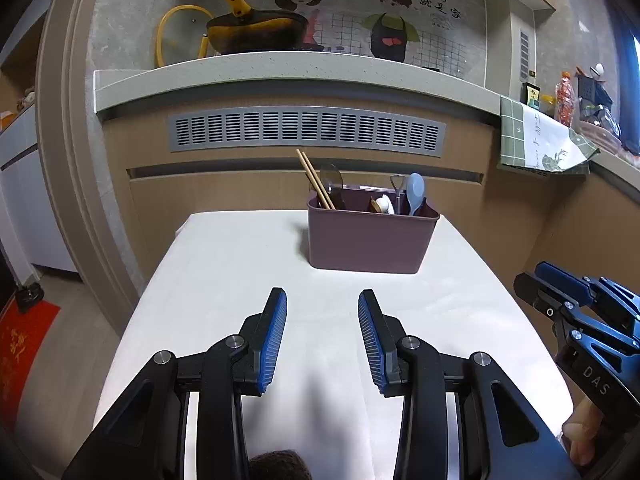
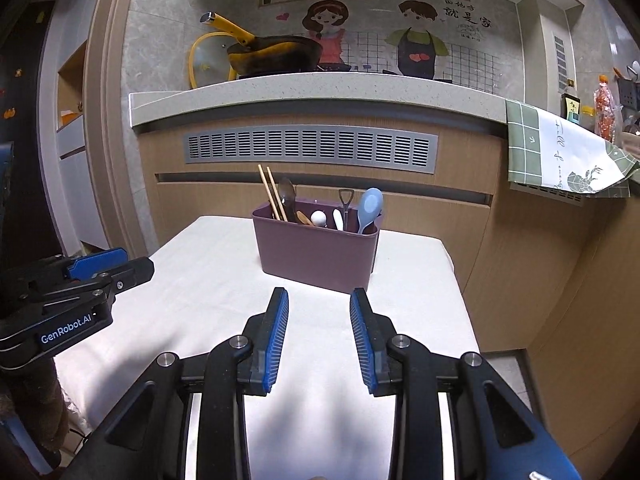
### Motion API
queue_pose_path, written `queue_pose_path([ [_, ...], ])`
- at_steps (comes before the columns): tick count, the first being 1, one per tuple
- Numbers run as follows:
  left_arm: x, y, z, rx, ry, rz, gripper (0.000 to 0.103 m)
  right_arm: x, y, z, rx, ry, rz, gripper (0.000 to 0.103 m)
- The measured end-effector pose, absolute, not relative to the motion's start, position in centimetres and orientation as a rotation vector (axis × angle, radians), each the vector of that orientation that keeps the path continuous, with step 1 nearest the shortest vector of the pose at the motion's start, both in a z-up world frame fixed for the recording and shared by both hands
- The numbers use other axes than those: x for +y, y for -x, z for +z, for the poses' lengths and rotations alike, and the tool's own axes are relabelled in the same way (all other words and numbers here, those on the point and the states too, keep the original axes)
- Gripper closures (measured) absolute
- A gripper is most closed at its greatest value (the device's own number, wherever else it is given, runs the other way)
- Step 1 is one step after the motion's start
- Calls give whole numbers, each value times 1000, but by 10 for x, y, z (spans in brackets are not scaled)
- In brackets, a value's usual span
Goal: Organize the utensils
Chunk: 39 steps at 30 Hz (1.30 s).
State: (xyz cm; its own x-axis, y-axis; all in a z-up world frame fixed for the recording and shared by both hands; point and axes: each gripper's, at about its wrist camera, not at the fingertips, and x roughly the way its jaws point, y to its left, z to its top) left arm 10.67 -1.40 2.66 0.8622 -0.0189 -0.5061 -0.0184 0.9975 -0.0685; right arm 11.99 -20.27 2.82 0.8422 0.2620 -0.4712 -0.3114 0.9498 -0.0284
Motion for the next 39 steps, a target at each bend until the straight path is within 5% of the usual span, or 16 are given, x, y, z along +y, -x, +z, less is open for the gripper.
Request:
queue_pose_path([
  [39, -14, -107, 24, 544, 77, -4, 65, -207, -124, 22, 513, 102, 305, 73],
])
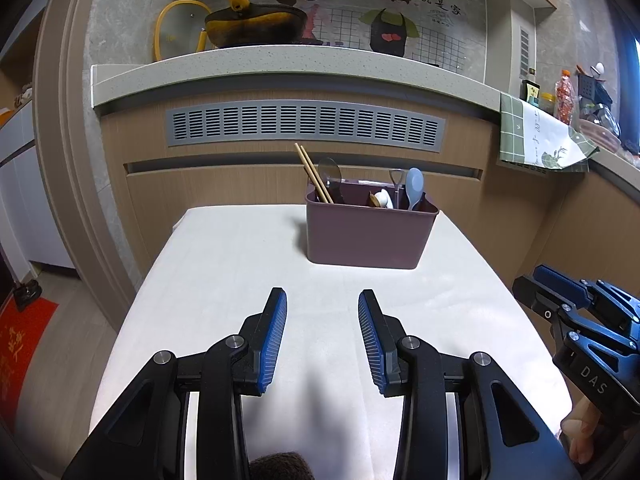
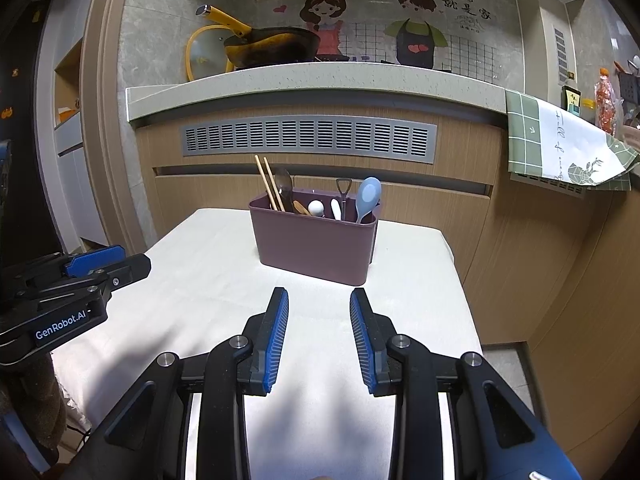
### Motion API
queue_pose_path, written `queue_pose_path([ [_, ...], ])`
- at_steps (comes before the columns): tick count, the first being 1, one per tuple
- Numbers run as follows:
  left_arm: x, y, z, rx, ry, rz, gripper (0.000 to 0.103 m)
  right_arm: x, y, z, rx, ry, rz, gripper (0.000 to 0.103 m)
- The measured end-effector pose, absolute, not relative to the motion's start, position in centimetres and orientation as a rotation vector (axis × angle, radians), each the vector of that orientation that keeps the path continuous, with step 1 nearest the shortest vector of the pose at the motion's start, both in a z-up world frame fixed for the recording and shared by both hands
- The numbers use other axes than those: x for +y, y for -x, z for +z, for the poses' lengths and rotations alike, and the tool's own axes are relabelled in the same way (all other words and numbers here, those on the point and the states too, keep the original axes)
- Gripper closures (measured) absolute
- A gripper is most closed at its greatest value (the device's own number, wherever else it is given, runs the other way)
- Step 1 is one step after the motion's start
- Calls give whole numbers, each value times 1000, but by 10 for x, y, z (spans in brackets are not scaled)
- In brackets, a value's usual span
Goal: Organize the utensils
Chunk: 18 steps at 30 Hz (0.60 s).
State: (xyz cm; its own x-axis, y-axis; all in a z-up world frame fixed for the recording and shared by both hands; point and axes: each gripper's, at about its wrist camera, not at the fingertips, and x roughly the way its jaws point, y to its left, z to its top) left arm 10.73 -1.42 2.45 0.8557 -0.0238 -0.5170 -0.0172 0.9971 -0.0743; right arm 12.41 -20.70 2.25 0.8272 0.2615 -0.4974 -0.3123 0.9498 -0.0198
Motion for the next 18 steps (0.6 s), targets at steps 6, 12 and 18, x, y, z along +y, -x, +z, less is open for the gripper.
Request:
queue_pose_path([
  [6, -14, -108, 22, 547, 82, -13, 65, -208, -126, 21, 521, 97, 302, 73],
  [12, -14, -109, 19, 551, 79, -21, 65, -209, -125, 21, 519, 96, 292, 73],
  [18, -14, -109, 16, 555, 72, -20, 65, -209, -125, 20, 526, 94, 289, 73],
])
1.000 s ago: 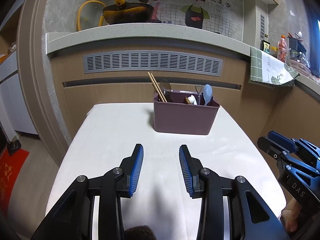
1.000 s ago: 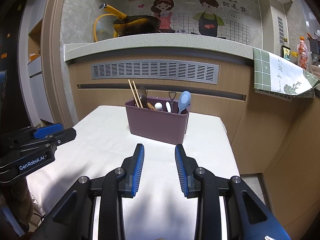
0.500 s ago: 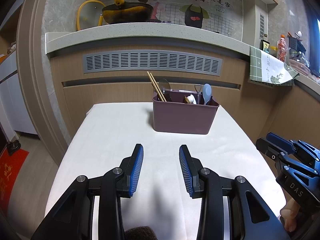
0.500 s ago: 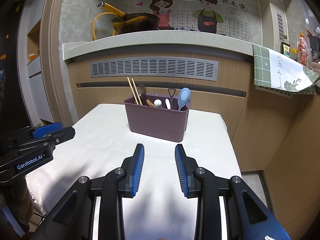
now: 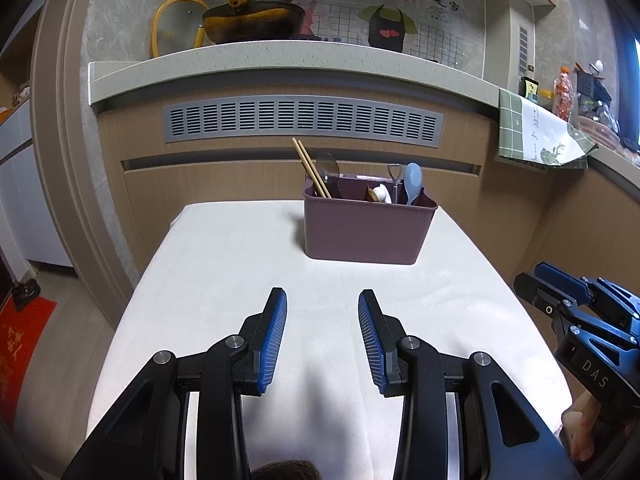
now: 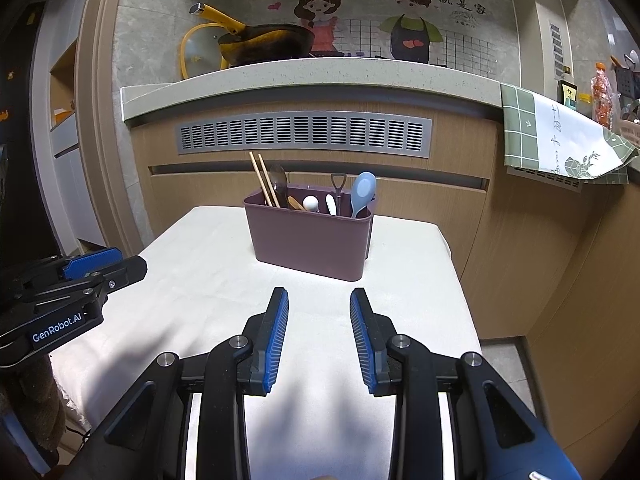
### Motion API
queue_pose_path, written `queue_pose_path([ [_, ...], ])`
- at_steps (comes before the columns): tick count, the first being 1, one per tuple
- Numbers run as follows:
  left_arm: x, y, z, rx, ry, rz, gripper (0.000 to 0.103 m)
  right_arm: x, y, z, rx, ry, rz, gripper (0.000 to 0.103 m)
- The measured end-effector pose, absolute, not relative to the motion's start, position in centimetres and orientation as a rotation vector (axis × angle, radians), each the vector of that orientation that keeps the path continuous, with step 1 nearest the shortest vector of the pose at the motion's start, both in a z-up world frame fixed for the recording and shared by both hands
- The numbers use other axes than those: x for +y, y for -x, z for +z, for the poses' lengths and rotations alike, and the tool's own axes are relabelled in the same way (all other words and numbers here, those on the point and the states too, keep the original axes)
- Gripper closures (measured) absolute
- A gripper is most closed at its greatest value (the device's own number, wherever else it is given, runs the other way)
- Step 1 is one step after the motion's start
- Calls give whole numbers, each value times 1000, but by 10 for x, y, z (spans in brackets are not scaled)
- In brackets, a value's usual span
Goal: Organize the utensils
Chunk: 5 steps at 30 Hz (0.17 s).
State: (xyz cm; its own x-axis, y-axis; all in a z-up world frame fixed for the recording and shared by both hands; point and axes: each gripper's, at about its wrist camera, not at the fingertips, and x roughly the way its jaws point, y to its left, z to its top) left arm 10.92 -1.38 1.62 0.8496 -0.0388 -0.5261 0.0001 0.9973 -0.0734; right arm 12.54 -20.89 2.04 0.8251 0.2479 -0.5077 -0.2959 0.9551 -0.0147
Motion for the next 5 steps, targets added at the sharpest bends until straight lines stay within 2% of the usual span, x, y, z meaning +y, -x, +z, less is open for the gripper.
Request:
queue_pose_path([
  [5, -6, -110, 12, 553, 89, -26, 65, -207, -126, 20, 535, 95, 285, 73],
])
